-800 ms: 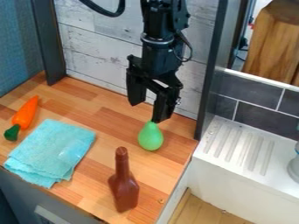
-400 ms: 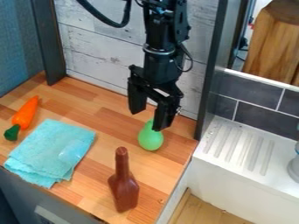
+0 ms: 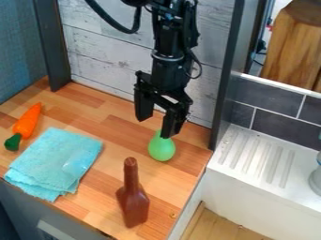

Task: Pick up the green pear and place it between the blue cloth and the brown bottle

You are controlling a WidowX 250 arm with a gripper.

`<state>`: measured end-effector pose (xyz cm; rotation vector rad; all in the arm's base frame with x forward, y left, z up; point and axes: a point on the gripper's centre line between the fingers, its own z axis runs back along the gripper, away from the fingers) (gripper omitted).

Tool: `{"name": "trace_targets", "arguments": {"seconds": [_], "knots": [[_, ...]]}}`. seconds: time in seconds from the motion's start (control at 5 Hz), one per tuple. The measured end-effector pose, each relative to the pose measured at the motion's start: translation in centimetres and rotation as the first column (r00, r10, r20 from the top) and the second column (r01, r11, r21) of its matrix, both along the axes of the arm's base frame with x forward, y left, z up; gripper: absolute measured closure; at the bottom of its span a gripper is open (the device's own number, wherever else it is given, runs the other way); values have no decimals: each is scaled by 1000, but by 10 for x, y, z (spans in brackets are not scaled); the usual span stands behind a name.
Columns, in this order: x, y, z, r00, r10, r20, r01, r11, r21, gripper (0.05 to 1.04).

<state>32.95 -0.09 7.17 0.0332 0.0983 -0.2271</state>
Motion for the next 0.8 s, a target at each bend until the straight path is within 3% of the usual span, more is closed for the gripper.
{"name": "trace_targets", "arguments": {"seconds": [0.4, 0.8], "knots": [[5, 1, -12, 999, 6, -38, -5, 1000, 8, 83], [5, -2, -25, 999, 25, -42, -26, 999, -26, 83]]}}
